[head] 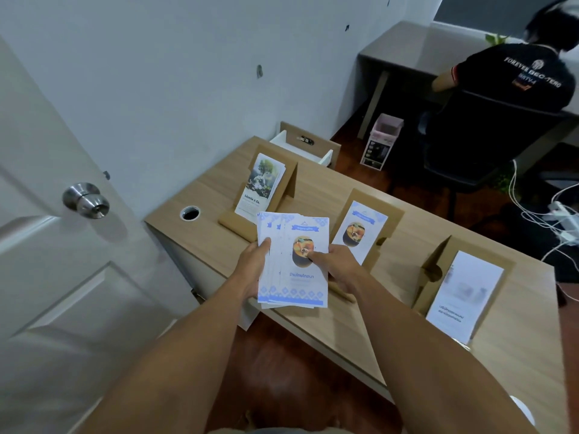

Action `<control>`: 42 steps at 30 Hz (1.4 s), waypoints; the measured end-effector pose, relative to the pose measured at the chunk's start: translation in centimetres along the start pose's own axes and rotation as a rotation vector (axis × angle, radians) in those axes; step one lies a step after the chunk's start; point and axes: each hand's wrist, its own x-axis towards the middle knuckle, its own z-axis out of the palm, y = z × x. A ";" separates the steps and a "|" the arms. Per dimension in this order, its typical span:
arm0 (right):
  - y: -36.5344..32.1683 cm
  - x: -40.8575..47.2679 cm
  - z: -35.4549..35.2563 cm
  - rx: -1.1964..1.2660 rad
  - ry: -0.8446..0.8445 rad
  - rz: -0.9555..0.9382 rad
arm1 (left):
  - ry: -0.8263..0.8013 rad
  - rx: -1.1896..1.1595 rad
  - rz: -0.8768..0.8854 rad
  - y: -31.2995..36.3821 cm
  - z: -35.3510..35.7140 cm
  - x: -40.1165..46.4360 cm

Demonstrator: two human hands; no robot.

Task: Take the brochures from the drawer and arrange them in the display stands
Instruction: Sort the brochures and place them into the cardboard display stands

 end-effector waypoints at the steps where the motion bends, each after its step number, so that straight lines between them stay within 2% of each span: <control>1: -0.1 0.0 -0.5 -0.010 0.006 0.002 | 0.005 -0.002 -0.008 0.1 0.4 0.0; 8: -1.0 0.1 -2.3 -0.060 -0.027 -0.011 | 0.061 0.069 0.101 -0.1 3.2 -0.3; 13: -1.3 0.1 -3.5 0.000 0.018 0.002 | 0.052 -0.014 0.076 0.1 4.0 -0.5; 19: -1.6 0.0 -3.6 0.030 0.007 0.012 | 0.048 0.023 0.119 -0.4 4.7 -0.6; 23: -1.5 0.5 -3.8 0.074 0.042 0.019 | 0.053 -0.041 0.069 0.0 4.8 -0.8; 31: -1.8 0.6 -3.4 0.097 -0.021 0.026 | 0.042 0.037 0.126 -0.1 5.0 -0.6; 36: -2.0 0.6 -3.1 0.095 0.000 0.023 | 0.052 -0.005 0.056 0.9 4.7 -0.8; 42: -2.3 0.8 -2.7 0.123 0.016 0.013 | 0.087 0.052 0.096 0.9 4.3 -0.5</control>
